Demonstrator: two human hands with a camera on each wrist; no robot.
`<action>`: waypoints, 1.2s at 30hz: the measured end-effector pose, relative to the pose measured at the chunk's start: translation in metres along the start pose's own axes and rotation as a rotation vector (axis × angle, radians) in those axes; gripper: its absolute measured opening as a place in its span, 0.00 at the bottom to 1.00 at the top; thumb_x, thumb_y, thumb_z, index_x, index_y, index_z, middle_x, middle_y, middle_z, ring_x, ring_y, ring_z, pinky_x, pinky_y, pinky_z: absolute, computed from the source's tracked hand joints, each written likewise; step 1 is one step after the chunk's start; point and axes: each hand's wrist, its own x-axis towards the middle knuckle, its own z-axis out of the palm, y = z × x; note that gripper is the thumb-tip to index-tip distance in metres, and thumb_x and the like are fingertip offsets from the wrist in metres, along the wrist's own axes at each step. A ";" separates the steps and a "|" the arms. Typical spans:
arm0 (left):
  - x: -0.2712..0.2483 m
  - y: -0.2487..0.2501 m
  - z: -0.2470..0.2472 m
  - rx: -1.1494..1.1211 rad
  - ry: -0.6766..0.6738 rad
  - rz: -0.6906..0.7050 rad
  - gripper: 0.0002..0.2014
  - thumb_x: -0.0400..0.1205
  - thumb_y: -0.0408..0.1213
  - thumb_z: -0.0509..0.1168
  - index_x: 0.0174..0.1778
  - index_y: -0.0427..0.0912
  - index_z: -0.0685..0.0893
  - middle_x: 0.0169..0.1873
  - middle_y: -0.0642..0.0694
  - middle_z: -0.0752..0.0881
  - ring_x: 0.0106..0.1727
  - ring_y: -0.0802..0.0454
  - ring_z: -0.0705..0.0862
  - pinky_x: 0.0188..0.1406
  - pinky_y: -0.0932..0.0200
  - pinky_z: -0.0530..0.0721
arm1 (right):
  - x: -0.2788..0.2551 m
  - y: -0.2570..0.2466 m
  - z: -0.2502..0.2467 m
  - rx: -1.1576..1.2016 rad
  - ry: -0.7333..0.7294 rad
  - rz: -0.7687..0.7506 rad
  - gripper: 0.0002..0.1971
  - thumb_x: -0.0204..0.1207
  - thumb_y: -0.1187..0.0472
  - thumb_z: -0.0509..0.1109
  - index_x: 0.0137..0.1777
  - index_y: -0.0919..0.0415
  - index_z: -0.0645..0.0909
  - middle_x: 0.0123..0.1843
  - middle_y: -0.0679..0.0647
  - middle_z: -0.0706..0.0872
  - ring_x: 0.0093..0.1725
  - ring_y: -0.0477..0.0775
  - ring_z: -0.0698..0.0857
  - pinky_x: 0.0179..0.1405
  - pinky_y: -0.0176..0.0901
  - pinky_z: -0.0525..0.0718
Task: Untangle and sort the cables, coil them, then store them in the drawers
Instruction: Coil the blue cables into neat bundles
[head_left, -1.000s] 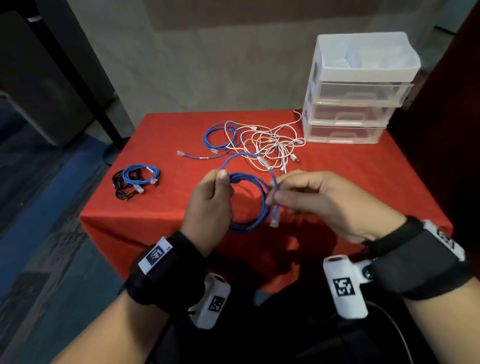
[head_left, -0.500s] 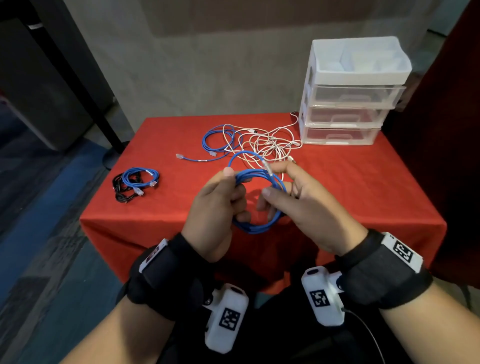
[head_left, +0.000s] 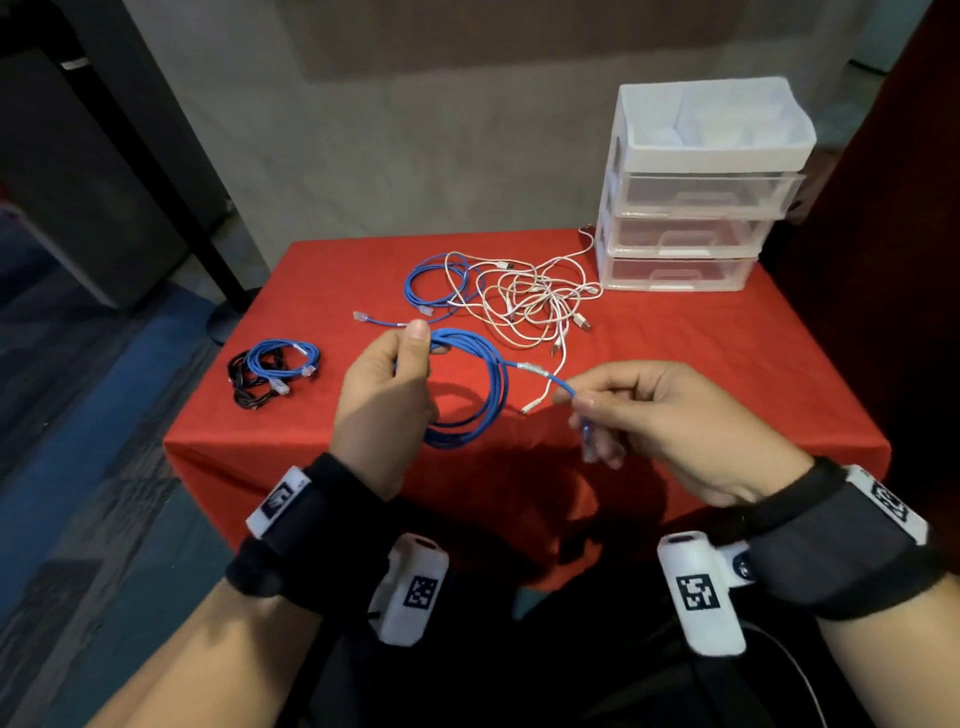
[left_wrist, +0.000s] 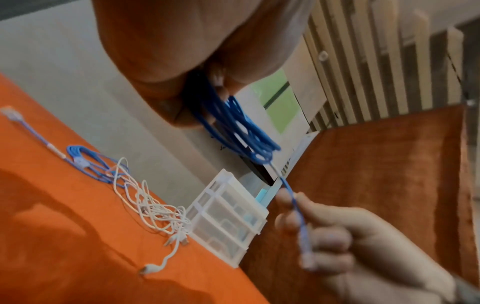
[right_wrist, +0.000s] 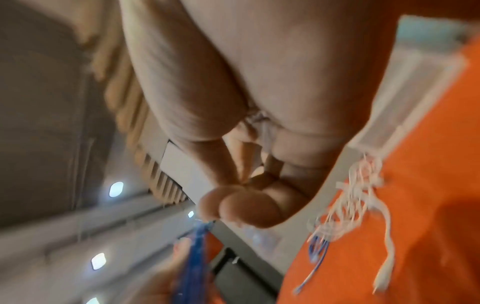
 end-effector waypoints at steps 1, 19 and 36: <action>0.001 -0.002 0.002 0.034 0.062 0.044 0.22 0.89 0.51 0.58 0.27 0.59 0.80 0.23 0.57 0.67 0.24 0.55 0.63 0.29 0.51 0.64 | -0.001 0.000 0.004 0.094 -0.038 0.039 0.10 0.74 0.65 0.74 0.53 0.69 0.88 0.40 0.65 0.87 0.29 0.55 0.84 0.26 0.39 0.80; -0.019 -0.013 0.029 -0.269 0.063 -0.130 0.26 0.92 0.49 0.54 0.57 0.24 0.79 0.24 0.53 0.65 0.25 0.57 0.65 0.22 0.64 0.71 | 0.022 0.016 0.049 0.208 0.145 0.041 0.18 0.76 0.73 0.77 0.58 0.56 0.75 0.40 0.56 0.83 0.34 0.49 0.80 0.25 0.40 0.75; -0.013 -0.010 0.027 -0.174 0.090 -0.069 0.21 0.92 0.50 0.55 0.37 0.43 0.76 0.27 0.42 0.70 0.27 0.54 0.66 0.28 0.58 0.65 | 0.021 0.036 0.067 -0.200 0.031 -0.052 0.03 0.83 0.58 0.72 0.54 0.52 0.86 0.42 0.48 0.90 0.39 0.50 0.86 0.45 0.52 0.85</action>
